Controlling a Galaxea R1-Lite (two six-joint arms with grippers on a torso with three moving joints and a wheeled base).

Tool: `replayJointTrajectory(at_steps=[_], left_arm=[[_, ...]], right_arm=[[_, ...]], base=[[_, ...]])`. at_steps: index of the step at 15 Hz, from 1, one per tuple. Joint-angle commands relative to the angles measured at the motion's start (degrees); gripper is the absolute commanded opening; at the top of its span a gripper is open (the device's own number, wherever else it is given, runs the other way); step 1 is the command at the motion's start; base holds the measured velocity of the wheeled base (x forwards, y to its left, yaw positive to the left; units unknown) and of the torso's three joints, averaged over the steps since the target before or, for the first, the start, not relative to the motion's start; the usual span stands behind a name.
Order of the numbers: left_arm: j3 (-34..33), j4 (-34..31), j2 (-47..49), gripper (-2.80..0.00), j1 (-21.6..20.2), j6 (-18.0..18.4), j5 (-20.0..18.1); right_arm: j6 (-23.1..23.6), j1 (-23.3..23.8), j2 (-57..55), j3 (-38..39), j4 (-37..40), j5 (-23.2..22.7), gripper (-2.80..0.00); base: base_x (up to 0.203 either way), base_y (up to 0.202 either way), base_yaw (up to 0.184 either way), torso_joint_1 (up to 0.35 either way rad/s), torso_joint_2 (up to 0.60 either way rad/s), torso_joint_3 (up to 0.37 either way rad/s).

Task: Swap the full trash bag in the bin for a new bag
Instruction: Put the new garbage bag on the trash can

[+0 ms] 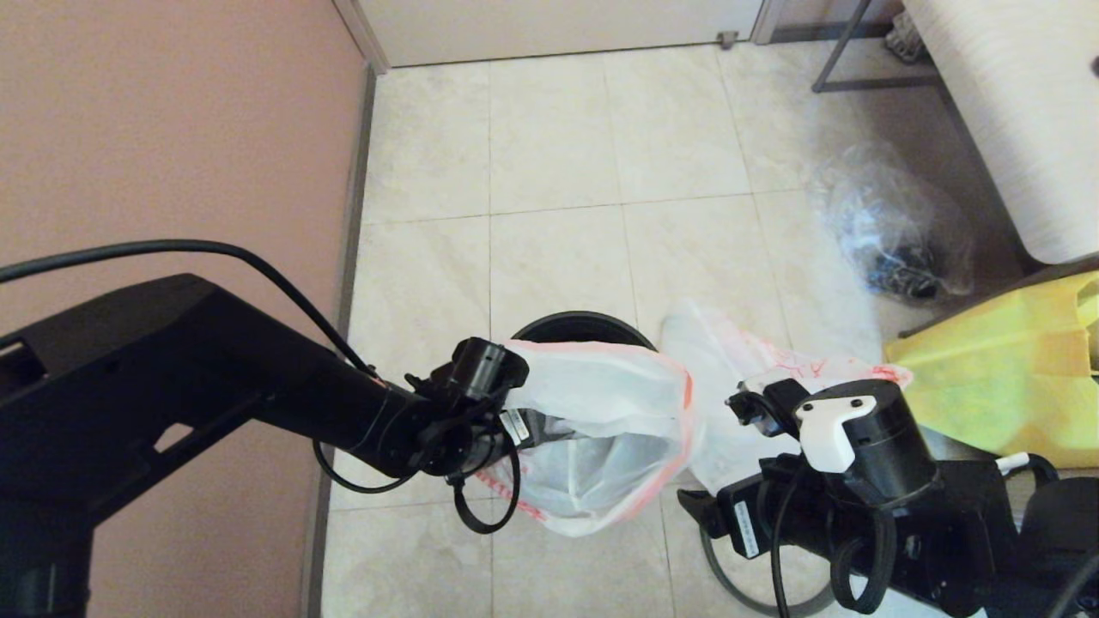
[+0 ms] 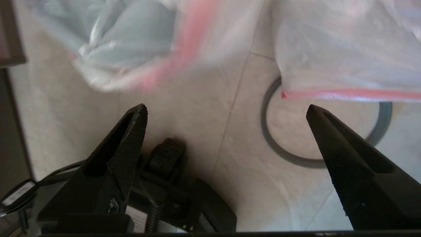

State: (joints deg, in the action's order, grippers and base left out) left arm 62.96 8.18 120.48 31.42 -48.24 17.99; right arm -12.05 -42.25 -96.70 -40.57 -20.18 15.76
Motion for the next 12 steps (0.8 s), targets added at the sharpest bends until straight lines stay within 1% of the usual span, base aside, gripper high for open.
replayJointTrajectory(at_steps=[1, 2, 3, 4, 8, 10, 12], left_arm=[[-0.6, 0.1, -0.2, -2.8, -0.7, -0.4, 0.1], [-0.7, 0.2, -0.3, -2.8, -0.7, -0.4, 0.0], [-0.7, 0.2, -0.8, -2.8, -0.6, -0.4, -0.1], [-0.6, 0.2, -0.9, -2.8, -0.4, -0.4, -0.2], [-0.5, 0.2, -0.8, -2.8, -0.3, -0.4, -0.5], [-0.6, 0.2, -0.9, -2.8, -0.4, -0.4, -0.5], [-0.6, 0.3, -0.6, -2.8, -0.3, -0.5, -0.6]], right_arm=[[0.4, -1.1, 1.3, -0.1, -0.3, 0.2, -0.46], [2.5, -1.6, 1.4, -0.2, -0.6, 0.2, -2.8], [4.6, -1.9, 1.4, -0.9, -1.1, 0.2, -2.8], [5.4, -2.1, 0.8, -2.5, -1.5, 0.2, -2.8], [7.3, -2.3, -7.3, -9.8, -1.3, 0.4, -2.8], [9.2, -1.1, -11.8, -13.7, -1.3, 0.5, -2.8], [9.8, -0.4, -13.9, -16.2, -1.5, 0.5, -2.8]], base=[[0.0, 0.0, 0.0, 0.0, 0.0, 0.0], [0.0, 0.0, 0.0, 0.0, 0.0, 0.0], [0.0, 0.0, 0.0, 0.0, 0.0, 0.0], [0.0, 0.0, 0.0, 0.0, 0.0, 0.0], [0.0, 0.0, 0.0, 0.0, 0.0, 0.0], [0.0, 0.0, 0.0, 0.0, 0.0, 0.0], [0.0, 0.0, 0.0, 0.0, 0.0, 0.0]])
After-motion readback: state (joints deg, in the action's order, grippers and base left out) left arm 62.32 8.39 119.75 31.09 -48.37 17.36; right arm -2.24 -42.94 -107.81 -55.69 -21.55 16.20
